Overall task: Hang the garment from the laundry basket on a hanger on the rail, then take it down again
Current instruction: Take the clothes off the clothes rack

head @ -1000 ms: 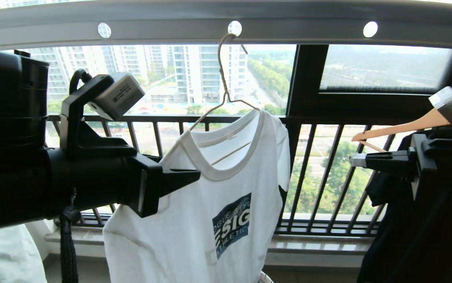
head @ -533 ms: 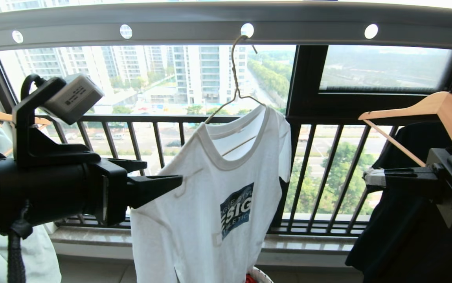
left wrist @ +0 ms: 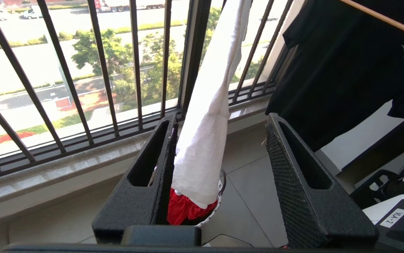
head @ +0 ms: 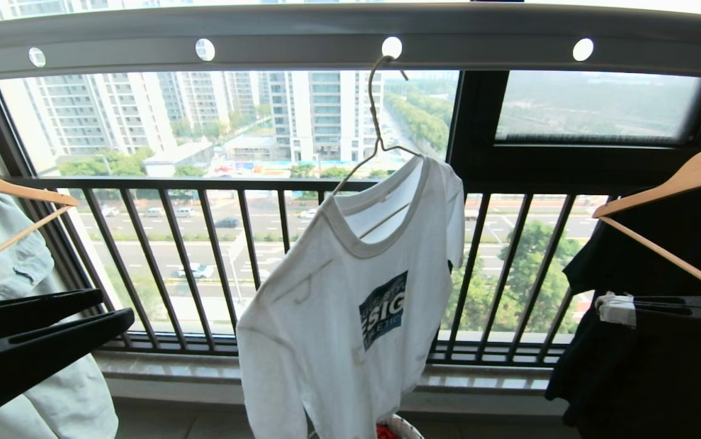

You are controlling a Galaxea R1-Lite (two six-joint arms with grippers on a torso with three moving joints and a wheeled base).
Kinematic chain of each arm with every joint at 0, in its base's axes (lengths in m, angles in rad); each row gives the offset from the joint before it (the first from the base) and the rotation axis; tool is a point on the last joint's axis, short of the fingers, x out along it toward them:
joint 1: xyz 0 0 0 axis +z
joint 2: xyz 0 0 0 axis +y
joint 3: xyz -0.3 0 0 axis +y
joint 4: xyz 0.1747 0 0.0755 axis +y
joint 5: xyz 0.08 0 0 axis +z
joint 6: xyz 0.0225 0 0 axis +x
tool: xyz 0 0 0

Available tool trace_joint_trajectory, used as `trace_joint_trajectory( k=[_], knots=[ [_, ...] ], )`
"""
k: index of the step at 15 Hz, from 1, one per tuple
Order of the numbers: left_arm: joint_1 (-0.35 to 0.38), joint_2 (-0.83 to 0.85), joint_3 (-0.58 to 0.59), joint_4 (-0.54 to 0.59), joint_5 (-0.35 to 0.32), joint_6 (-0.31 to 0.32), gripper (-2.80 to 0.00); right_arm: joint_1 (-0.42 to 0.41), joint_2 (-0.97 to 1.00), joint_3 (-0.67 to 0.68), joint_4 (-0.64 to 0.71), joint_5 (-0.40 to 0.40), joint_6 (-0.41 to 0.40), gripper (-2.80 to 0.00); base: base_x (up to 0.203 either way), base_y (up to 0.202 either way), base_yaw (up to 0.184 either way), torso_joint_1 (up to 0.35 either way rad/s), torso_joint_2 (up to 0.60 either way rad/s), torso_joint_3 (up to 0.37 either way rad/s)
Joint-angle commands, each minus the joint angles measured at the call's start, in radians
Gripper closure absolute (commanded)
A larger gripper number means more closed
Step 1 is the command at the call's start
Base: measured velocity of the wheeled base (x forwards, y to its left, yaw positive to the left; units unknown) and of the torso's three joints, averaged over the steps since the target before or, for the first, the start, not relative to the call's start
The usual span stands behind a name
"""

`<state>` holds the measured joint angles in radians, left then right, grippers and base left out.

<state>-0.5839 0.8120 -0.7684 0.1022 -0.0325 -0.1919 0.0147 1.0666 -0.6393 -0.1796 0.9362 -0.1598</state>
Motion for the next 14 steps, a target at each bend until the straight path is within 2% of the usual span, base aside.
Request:
trace_joint_trajectory(
  k=[1,2,3,6,7,8,10,12,14],
  knots=[
    [0.033,-0.173,0.076,0.010,0.000,-0.002,0.00,0.001,-0.155,0.013,0.004,-0.006,0.069,0.00,0.000,0.000,0.000,0.000,0.00,0.000],
    [0.080,-0.202,0.087,0.011,0.000,-0.002,0.00,0.001,-0.223,0.010,0.020,-0.016,0.107,0.00,0.000,0.000,0.000,0.000,0.00,0.000],
    [0.159,-0.218,0.092,0.011,-0.001,-0.002,0.00,0.001,-0.294,-0.003,0.055,-0.025,0.147,0.00,0.000,0.000,0.000,0.000,0.00,0.000],
    [0.391,-0.278,0.104,0.011,-0.011,-0.006,0.00,0.001,-0.463,-0.111,0.274,-0.046,0.302,0.00,0.000,0.000,0.000,0.000,0.00,0.000],
    [0.420,-0.326,0.124,0.013,-0.011,-0.006,0.00,0.001,-0.521,-0.136,0.342,-0.051,0.336,0.00,0.000,0.000,0.000,0.000,0.00,0.000],
    [0.428,-0.371,0.147,0.014,-0.012,-0.006,0.00,0.001,-0.574,-0.151,0.404,-0.054,0.353,0.00,0.000,0.000,0.000,0.000,0.00,0.000],
    [0.490,-0.436,0.223,0.015,-0.014,-0.004,0.00,0.001,-0.669,-0.167,0.530,-0.078,0.372,0.00,0.000,0.000,0.000,0.000,0.00,0.000],
    [0.512,-0.510,0.286,0.015,-0.026,0.000,0.00,0.001,-0.735,-0.157,0.568,-0.178,0.375,0.00,0.000,0.000,0.000,0.000,0.00,0.000],
    [0.541,-0.582,0.342,0.016,-0.073,0.001,0.00,0.001,-0.806,-0.125,0.573,-0.244,0.376,0.00,0.000,0.000,0.000,0.000,0.00,0.000]
  ],
)
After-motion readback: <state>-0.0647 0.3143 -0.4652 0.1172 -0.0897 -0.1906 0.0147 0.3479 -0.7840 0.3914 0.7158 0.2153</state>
